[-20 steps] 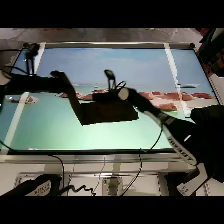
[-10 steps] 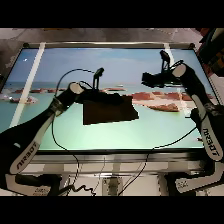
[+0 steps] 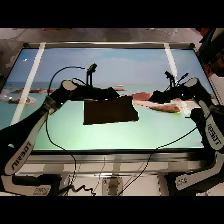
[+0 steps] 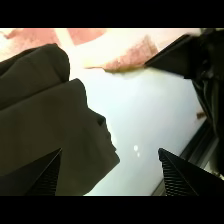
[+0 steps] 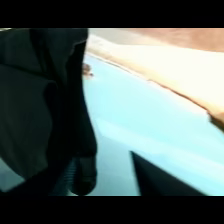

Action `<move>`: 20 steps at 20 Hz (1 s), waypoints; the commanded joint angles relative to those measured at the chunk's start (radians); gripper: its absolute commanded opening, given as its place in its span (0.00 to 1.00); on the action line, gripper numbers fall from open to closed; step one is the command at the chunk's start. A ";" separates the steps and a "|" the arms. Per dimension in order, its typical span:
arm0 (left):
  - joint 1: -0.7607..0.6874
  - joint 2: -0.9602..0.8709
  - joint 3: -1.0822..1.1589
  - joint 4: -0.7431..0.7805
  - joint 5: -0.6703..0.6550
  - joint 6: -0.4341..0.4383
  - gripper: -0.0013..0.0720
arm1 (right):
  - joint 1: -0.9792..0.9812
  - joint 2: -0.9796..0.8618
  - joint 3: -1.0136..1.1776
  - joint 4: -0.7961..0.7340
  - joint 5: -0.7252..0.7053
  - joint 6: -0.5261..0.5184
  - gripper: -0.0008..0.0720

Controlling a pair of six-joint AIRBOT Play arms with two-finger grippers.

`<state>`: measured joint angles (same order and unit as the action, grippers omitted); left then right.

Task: Fold the clothes and pants, and hang the long-sleeved shirts on hangers.

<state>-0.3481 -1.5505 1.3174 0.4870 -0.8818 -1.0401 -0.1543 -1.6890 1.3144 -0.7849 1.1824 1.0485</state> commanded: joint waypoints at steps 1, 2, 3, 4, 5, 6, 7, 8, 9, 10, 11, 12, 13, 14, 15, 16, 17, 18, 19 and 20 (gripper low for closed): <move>0.079 0.060 0.000 -0.001 -0.063 0.001 0.98 | 0.042 -0.043 -0.122 0.207 -0.076 -0.100 0.96; 0.093 0.071 0.000 -0.001 -0.066 0.001 0.98 | 0.071 -0.050 -0.140 0.204 -0.114 -0.069 0.96; 0.103 0.080 0.000 -0.002 -0.066 0.000 0.98 | 0.104 -0.060 -0.146 0.205 -0.144 -0.040 0.96; 0.108 0.085 0.000 -0.002 -0.066 0.000 0.98 | 0.135 -0.074 -0.145 0.206 -0.161 -0.005 0.96; 0.108 0.087 0.000 -0.002 -0.067 0.000 0.98 | 0.170 -0.087 -0.145 0.207 -0.177 0.030 0.96; 0.107 0.087 0.000 -0.002 -0.068 0.000 0.98 | 0.201 -0.101 -0.145 0.207 -0.185 0.043 0.96; 0.103 0.087 0.000 -0.002 -0.070 0.000 0.98 | 0.232 -0.114 -0.145 0.211 -0.182 0.044 0.91; 0.100 0.087 0.000 -0.002 -0.070 0.000 0.98 | 0.261 -0.119 -0.140 0.222 -0.180 0.042 0.90; 0.100 0.087 0.000 -0.002 -0.070 0.000 0.98 | 0.286 -0.119 -0.137 0.224 -0.183 0.035 0.90; 0.100 0.087 0.000 -0.002 -0.070 0.000 0.98 | 0.313 -0.119 -0.130 0.222 -0.188 0.029 0.89; 0.100 0.087 0.000 -0.001 -0.070 0.000 0.98 | 0.335 -0.119 -0.121 0.222 -0.199 0.017 0.77; 0.105 0.087 0.000 0.002 -0.069 0.001 0.98 | 0.357 -0.119 -0.107 0.220 -0.216 0.003 0.54; 0.111 0.087 0.000 0.005 -0.070 0.001 0.98 | 0.374 -0.117 -0.091 0.213 -0.234 0.003 0.24; 0.122 0.088 0.000 0.016 -0.070 0.001 0.97 | 0.385 -0.114 -0.069 0.199 -0.245 0.003 0.03; 0.140 0.092 0.001 0.044 -0.070 0.000 0.97 | 0.386 -0.110 -0.036 0.176 -0.241 0.005 0.03; 0.159 0.100 0.001 0.085 -0.073 0.000 0.97 | 0.382 -0.100 0.000 0.140 -0.230 0.006 0.03; 0.185 0.115 0.001 0.138 -0.083 0.000 0.95 | 0.372 -0.081 0.032 0.093 -0.224 0.018 0.03; 0.212 0.138 0.003 0.200 -0.100 -0.003 0.95 | 0.354 -0.051 0.061 0.039 -0.223 0.049 0.03; 0.237 0.166 0.003 0.267 -0.112 -0.008 0.93 | 0.331 -0.015 0.082 -0.019 -0.222 0.091 0.03; 0.263 0.205 0.003 0.356 -0.121 -0.008 0.87 | 0.299 0.031 0.099 -0.088 -0.222 0.134 0.03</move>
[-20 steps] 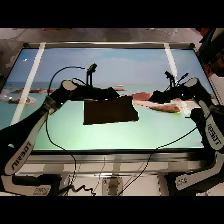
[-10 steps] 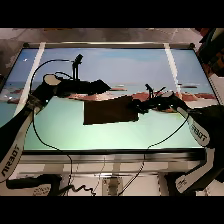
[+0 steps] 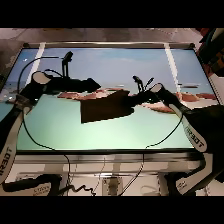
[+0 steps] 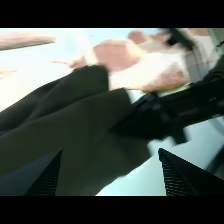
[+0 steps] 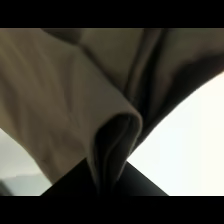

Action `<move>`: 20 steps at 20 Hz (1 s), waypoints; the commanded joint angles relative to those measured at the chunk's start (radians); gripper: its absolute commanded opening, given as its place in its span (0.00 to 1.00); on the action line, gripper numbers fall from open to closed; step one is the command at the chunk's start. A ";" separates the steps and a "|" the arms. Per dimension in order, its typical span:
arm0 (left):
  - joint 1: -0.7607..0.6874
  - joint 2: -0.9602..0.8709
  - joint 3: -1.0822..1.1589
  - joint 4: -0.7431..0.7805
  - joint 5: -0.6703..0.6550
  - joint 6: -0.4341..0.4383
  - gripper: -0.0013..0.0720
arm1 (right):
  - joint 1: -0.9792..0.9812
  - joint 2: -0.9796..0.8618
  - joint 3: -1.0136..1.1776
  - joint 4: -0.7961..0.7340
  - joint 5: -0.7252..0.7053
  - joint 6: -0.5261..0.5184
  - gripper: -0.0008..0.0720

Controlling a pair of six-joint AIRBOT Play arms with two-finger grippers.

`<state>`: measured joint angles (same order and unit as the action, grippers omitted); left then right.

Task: Fold the clothes and pants, and hang the long-sleeved shirts on hangers.

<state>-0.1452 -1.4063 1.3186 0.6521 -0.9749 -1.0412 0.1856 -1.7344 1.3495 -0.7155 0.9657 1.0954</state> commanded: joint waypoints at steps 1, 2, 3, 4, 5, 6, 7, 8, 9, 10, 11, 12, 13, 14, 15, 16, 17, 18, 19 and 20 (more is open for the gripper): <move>0.082 0.101 0.002 0.284 -0.034 -0.008 0.83 | -0.077 0.122 0.071 -0.216 -0.005 0.124 0.03; 0.103 0.148 0.002 0.391 -0.037 -0.016 0.77 | -0.123 0.179 0.072 -0.278 0.001 0.170 0.03; 0.120 0.193 0.002 0.489 -0.037 -0.027 0.67 | -0.171 0.229 0.072 -0.332 0.018 0.211 0.03; 0.136 0.241 0.002 0.591 -0.037 -0.029 0.48 | -0.228 0.282 0.072 -0.390 0.048 0.253 0.03; 0.148 0.284 0.002 0.676 -0.040 -0.029 0.21 | -0.284 0.331 0.072 -0.444 0.084 0.288 0.03; 0.160 0.328 0.002 0.751 -0.043 -0.029 0.04 | -0.349 0.383 0.072 -0.499 0.127 0.328 0.03; 0.169 0.365 0.002 0.801 -0.044 -0.029 0.03 | -0.410 0.429 0.072 -0.548 0.170 0.370 0.03; 0.178 0.399 0.002 0.832 -0.043 -0.029 0.03 | -0.479 0.478 0.072 -0.603 0.212 0.420 0.03; 0.185 0.426 0.002 0.836 -0.043 -0.029 0.03 | -0.546 0.521 0.072 -0.655 0.250 0.468 0.03; 0.185 0.449 0.002 0.837 -0.043 -0.029 0.03 | -0.622 0.565 0.072 -0.708 0.288 0.520 0.03; 0.185 0.466 0.002 0.836 -0.043 -0.029 0.03 | -0.701 0.606 0.072 -0.756 0.326 0.567 0.03; 0.184 0.478 0.002 0.835 -0.043 -0.029 0.03 | -0.777 0.639 0.071 -0.794 0.357 0.609 0.03; 0.184 0.484 0.002 0.835 -0.043 -0.029 0.03 | -0.858 0.668 0.071 -0.827 0.386 0.649 0.03; 0.184 0.486 0.002 0.836 -0.043 -0.029 0.03 | -0.932 0.690 0.071 -0.850 0.414 0.672 0.03; 0.184 0.484 0.002 0.836 -0.043 -0.029 0.03 | -1.003 0.706 0.071 -0.876 0.450 0.676 0.03; 0.184 0.482 0.002 0.836 -0.043 -0.029 0.03 | -1.078 0.716 0.071 -0.904 0.490 0.677 0.03; 0.184 0.481 0.002 0.836 -0.043 -0.029 0.03 | -1.147 0.722 0.071 -0.929 0.528 0.677 0.03; 0.184 0.481 0.002 0.836 -0.043 -0.029 0.03 | -1.217 0.723 0.071 -0.946 0.565 0.677 0.03; 0.184 0.481 0.002 0.836 -0.043 -0.029 0.03 | -1.280 0.721 0.069 -0.949 0.589 0.676 0.03; 0.184 0.481 0.002 0.836 -0.043 -0.029 0.03 | -1.342 0.722 0.060 -0.946 0.594 0.677 0.03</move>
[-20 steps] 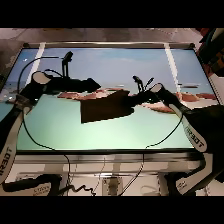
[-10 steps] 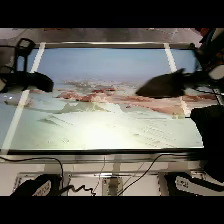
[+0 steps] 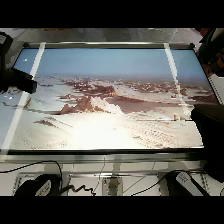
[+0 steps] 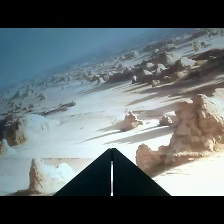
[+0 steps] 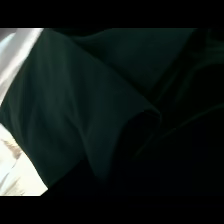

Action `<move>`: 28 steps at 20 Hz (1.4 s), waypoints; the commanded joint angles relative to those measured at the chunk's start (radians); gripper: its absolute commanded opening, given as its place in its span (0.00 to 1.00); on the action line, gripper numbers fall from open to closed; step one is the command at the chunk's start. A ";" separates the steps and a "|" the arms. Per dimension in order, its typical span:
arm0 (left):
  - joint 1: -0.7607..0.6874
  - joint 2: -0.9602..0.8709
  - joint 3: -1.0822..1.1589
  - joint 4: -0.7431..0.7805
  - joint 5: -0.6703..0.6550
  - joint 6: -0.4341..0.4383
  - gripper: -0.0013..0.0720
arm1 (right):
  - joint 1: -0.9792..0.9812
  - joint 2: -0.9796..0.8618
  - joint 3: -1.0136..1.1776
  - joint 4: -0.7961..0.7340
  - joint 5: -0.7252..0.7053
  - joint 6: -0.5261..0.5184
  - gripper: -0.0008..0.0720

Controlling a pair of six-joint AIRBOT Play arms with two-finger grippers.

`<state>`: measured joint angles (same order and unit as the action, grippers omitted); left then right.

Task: Fold the clothes and pants, and hang the long-sleeved shirts on hangers.

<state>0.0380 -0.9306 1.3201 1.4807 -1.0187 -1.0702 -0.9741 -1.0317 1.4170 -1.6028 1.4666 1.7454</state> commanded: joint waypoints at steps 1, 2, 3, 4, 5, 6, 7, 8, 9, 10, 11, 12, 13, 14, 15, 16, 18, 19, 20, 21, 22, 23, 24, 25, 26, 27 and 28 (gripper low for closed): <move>0.001 0.005 0.000 0.008 0.001 0.000 0.03 | -0.230 0.019 -0.019 -0.056 0.087 0.032 0.05; 0.001 0.005 0.000 0.008 0.001 0.000 0.03 | -0.261 0.019 -0.032 -0.056 0.085 0.079 0.27; 0.001 0.005 0.000 0.008 0.001 0.000 0.03 | -0.282 0.019 -0.042 -0.047 0.085 0.167 0.68; 0.001 0.005 0.000 0.008 0.001 0.000 0.03 | -0.285 0.019 -0.050 -0.034 0.082 0.201 0.93; 0.001 0.005 0.000 0.008 0.001 0.000 0.03 | -0.284 0.019 -0.061 -0.010 0.072 0.200 0.95; 0.001 0.005 0.000 0.008 0.001 0.000 0.03 | -0.284 0.019 -0.073 0.017 0.059 0.198 0.95; 0.001 0.005 0.000 0.008 0.001 0.000 0.03 | -0.284 0.019 -0.090 0.050 0.044 0.198 0.80; 0.001 0.005 0.000 0.008 0.001 0.000 0.03 | -0.284 0.019 -0.111 0.092 0.021 0.185 0.54; 0.001 0.005 0.000 0.008 0.001 0.000 0.03 | -0.275 0.019 -0.137 0.159 -0.018 0.123 0.29; 0.001 0.005 0.000 0.008 0.001 0.000 0.03 | -0.249 0.019 -0.163 0.215 -0.051 0.054 0.09; 0.001 0.005 0.000 0.008 0.001 0.000 0.03 | -0.200 0.019 -0.190 0.257 -0.089 0.005 0.03; 0.001 0.005 0.000 0.008 0.001 0.000 0.03 | -0.129 0.019 -0.212 0.270 -0.127 -0.024 0.03; 0.001 0.005 0.000 0.008 0.001 0.000 0.03 | -0.047 0.019 -0.226 0.261 -0.162 -0.048 0.03; 0.001 0.005 0.000 0.008 0.001 0.000 0.03 | 0.044 0.019 -0.234 0.246 -0.195 -0.076 0.03; 0.001 0.005 0.000 0.008 0.001 0.000 0.03 | 0.153 0.018 -0.234 0.224 -0.225 -0.094 0.03; 0.001 0.005 0.000 0.008 0.001 0.000 0.03 | 0.260 0.018 -0.234 0.207 -0.253 -0.104 0.03; 0.001 0.005 0.000 0.008 0.001 0.000 0.03 | 0.488 0.018 -0.234 0.187 -0.305 -0.127 0.03; 0.001 0.005 0.000 0.008 0.001 0.000 0.03 | 0.602 0.018 -0.234 0.177 -0.319 -0.144 0.03; 0.001 0.005 0.000 0.008 0.001 0.000 0.03 | 0.711 0.018 -0.234 0.161 -0.328 -0.152 0.03; 0.001 0.005 0.000 0.008 0.001 0.000 0.03 | 0.805 0.018 -0.234 0.143 -0.329 -0.154 0.03; 0.001 0.005 0.000 0.008 0.001 0.000 0.03 | 0.894 0.018 -0.234 0.127 -0.327 -0.154 0.03; 0.001 0.005 0.000 0.008 0.001 0.000 0.03 | 0.963 0.018 -0.234 0.116 -0.322 -0.154 0.03; 0.001 0.005 0.000 0.008 0.001 0.000 0.03 | 1.023 0.018 -0.234 0.103 -0.319 -0.154 0.03; 0.001 0.005 0.000 0.008 0.001 0.000 0.03 | 1.064 0.018 -0.234 0.095 -0.314 -0.154 0.03; 0.001 0.005 0.000 0.008 0.001 0.000 0.03 | 1.091 0.018 -0.234 0.093 -0.306 -0.154 0.03; 0.001 0.005 0.000 0.008 0.001 0.000 0.03 | 1.103 0.018 -0.234 0.094 -0.297 -0.154 0.03; 0.001 0.005 0.000 0.008 0.001 0.000 0.03 | 1.106 0.018 -0.234 0.097 -0.279 -0.153 0.03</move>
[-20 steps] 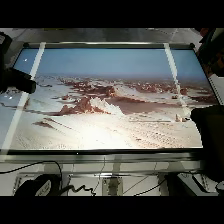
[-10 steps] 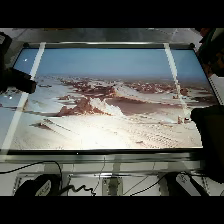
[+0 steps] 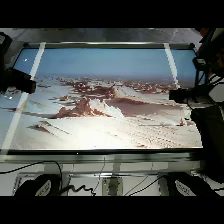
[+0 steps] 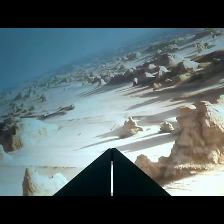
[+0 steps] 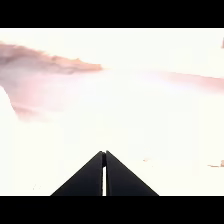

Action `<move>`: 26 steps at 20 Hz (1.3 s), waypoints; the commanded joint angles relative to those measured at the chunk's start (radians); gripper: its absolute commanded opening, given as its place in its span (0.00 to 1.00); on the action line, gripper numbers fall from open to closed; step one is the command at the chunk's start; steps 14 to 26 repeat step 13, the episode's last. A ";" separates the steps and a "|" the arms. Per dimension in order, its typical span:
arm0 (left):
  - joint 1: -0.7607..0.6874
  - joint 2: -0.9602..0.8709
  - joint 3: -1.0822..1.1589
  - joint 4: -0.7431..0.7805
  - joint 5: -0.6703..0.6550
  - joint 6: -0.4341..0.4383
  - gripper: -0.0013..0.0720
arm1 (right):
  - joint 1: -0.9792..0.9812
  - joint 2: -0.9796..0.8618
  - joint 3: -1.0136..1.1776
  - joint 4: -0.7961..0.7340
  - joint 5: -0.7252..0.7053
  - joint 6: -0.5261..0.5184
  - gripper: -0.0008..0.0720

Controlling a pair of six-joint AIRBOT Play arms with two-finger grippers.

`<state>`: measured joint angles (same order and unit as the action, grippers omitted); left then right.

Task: Fold the clothes and pants, and hang the long-sleeved shirts on hangers.

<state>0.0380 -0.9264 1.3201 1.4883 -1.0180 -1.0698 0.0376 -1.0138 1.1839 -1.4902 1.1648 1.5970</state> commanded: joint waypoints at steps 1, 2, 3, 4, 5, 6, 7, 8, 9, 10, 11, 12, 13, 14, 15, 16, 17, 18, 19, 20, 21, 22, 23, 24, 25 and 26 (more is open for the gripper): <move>0.001 0.001 0.000 0.000 0.000 0.000 0.03 | 0.094 0.000 -0.001 -0.013 0.045 -0.004 0.03; 0.001 0.001 0.000 0.000 0.000 0.000 0.03 | 0.094 0.000 -0.001 -0.013 0.067 -0.004 0.03; 0.001 0.001 0.000 0.000 0.000 0.000 0.03 | 0.094 0.000 -0.001 -0.011 0.077 -0.004 0.03; 0.001 0.001 0.000 0.000 0.000 0.000 0.03 | 0.094 0.000 -0.001 -0.006 0.072 -0.005 0.03; 0.001 0.001 0.000 0.000 0.000 0.000 0.03 | 0.094 0.000 -0.001 -0.006 0.072 -0.004 0.03; 0.001 0.001 0.000 0.000 0.000 0.000 0.03 | 0.094 0.000 -0.001 -0.006 0.072 -0.005 0.03; 0.001 0.001 0.000 0.000 0.000 0.000 0.03 | 0.094 0.000 -0.001 -0.006 0.072 -0.005 0.03; 0.001 0.001 0.000 0.000 0.000 0.000 0.03 | 0.094 0.000 -0.001 -0.006 0.072 -0.005 0.03; 0.001 0.001 0.000 0.000 0.000 0.000 0.03 | 0.094 0.000 -0.001 -0.006 0.072 -0.005 0.03; 0.001 0.001 0.000 0.000 0.000 0.000 0.03 | 0.094 0.000 0.000 -0.006 0.072 -0.005 0.03; 0.001 0.001 0.000 0.000 0.000 0.000 0.03 | 0.094 0.000 -0.001 -0.006 0.072 -0.005 0.03; 0.001 0.001 0.000 0.000 0.000 0.000 0.03 | 0.094 0.000 -0.001 -0.006 0.072 -0.005 0.03; 0.001 0.001 0.000 0.000 0.000 0.000 0.03 | 0.094 0.000 -0.001 -0.006 0.072 -0.005 0.03; 0.001 0.001 0.000 0.000 0.000 0.000 0.03 | 0.094 0.000 -0.001 -0.006 0.072 -0.005 0.03; 0.001 0.001 0.000 0.000 0.000 0.000 0.03 | 0.094 0.000 -0.001 -0.006 0.072 -0.005 0.03; 0.001 0.001 0.000 0.000 0.000 0.000 0.03 | 0.094 0.000 -0.001 -0.006 0.072 -0.005 0.03; 0.001 0.001 0.000 0.000 0.000 0.000 0.03 | 0.094 0.000 -0.001 -0.006 0.072 -0.005 0.03; 0.001 0.001 0.000 0.000 0.000 0.000 0.03 | 0.094 0.000 -0.001 -0.006 0.072 -0.005 0.03; 0.001 0.001 0.000 0.000 0.000 0.000 0.03 | 0.094 0.000 -0.001 -0.006 0.072 -0.005 0.03; 0.001 0.001 0.000 0.000 0.000 0.000 0.03 | 0.094 0.000 -0.001 -0.006 0.072 -0.005 0.03; 0.001 0.001 0.000 0.000 0.000 0.000 0.03 | 0.094 0.000 -0.001 -0.006 0.072 -0.005 0.03; 0.001 0.001 0.000 0.000 0.000 0.000 0.03 | 0.094 0.000 -0.001 -0.006 0.072 -0.005 0.03; 0.001 0.001 0.000 0.000 0.000 0.000 0.03 | 0.094 0.000 -0.001 -0.006 0.072 -0.005 0.03; 0.001 0.001 0.000 0.000 0.000 0.000 0.03 | 0.094 0.000 -0.001 -0.006 0.072 -0.005 0.03; 0.001 0.001 0.000 0.000 0.000 0.000 0.03 | 0.094 0.000 -0.001 -0.006 0.072 -0.005 0.03; 0.001 0.001 0.000 0.000 0.000 0.000 0.03 | 0.094 0.000 -0.001 -0.006 0.072 -0.005 0.03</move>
